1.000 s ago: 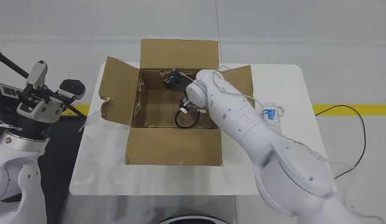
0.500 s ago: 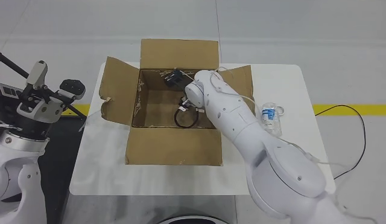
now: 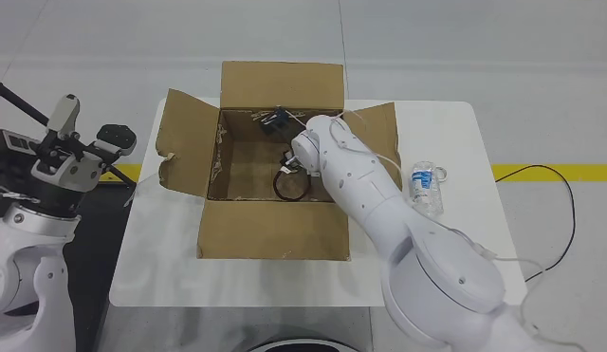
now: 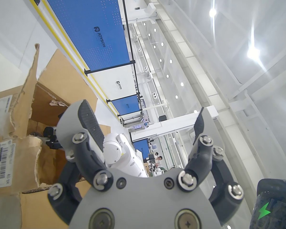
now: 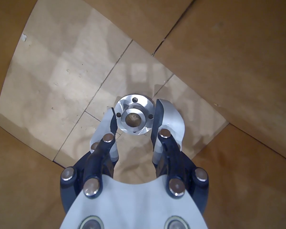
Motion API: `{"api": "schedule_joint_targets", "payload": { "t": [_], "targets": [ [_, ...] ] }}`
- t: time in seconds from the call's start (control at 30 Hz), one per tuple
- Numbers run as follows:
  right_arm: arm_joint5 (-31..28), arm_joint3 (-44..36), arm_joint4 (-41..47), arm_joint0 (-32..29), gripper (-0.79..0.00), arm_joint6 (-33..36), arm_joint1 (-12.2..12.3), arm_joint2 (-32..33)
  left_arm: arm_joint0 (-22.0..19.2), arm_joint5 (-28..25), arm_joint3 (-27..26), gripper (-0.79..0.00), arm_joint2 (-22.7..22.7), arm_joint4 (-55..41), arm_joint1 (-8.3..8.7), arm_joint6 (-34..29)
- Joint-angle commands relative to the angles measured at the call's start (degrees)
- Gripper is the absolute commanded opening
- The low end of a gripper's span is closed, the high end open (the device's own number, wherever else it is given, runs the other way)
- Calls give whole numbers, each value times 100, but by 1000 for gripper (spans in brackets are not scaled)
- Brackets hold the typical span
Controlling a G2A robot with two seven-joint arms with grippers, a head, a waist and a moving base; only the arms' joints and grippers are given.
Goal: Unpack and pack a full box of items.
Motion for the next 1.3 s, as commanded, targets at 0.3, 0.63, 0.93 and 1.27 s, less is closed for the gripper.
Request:
{"api": "schedule_joint_targets", "payload": {
  "t": [0.3, 0.63, 0.93, 1.27],
  "targets": [
    [-49, 117, -67, -83, -431, -69, -51, 78, -75, 23, 113, 0, -49, -26, 47, 66],
    [-96, 168, -187, -128, -610, -33, -76, 124, -45, -20, 129, 0, -22, -51, 72, 158],
    [-122, 184, -275, -113, -785, 13, -77, 179, -3, -79, 111, 0, 0, -65, 92, 223],
    [-722, 179, -100, 7, -785, -297, 19, 392, 9, -99, 88, 0, 27, -88, 116, 255]
  ]
}}
